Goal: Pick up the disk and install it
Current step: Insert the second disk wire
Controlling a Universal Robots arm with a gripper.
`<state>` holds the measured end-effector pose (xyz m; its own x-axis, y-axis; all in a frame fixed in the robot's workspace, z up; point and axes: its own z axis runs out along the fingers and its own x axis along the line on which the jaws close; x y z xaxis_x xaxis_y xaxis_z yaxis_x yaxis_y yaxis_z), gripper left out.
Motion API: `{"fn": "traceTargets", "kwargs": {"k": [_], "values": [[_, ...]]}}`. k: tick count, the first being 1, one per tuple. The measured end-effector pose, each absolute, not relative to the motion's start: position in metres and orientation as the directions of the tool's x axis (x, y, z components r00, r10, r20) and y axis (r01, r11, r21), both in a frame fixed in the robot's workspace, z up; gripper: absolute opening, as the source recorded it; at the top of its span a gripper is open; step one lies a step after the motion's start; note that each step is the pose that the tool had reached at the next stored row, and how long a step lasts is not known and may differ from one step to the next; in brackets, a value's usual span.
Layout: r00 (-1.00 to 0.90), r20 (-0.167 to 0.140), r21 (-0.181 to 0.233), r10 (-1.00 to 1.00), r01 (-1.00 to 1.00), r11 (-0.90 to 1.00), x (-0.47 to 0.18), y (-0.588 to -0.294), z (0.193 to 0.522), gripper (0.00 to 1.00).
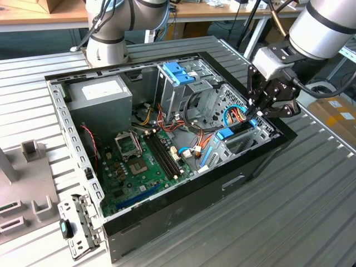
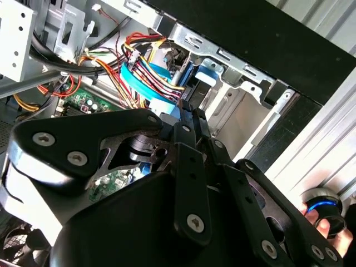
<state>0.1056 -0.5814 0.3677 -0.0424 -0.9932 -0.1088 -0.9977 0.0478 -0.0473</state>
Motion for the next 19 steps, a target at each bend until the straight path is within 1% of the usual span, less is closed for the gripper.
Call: {"fn": "traceTargets", "kwargs": {"k": [6,16,17,19], "values": [[-0.042,-0.115,-0.047,-0.992,-0.998,0.048,0.091,-0.581,0.363,0.16],[-0.009,-0.116,-0.047,-0.993,-0.999,0.014,0.089,-0.577,0.357,0.16],[-0.009,-0.116,-0.049,-0.993,-0.999,0.014,0.089,-0.577,0.357,0.16],[-0.006,-0.116,-0.069,-0.993,-0.998,0.015,0.089,-0.577,0.356,0.16]]}}
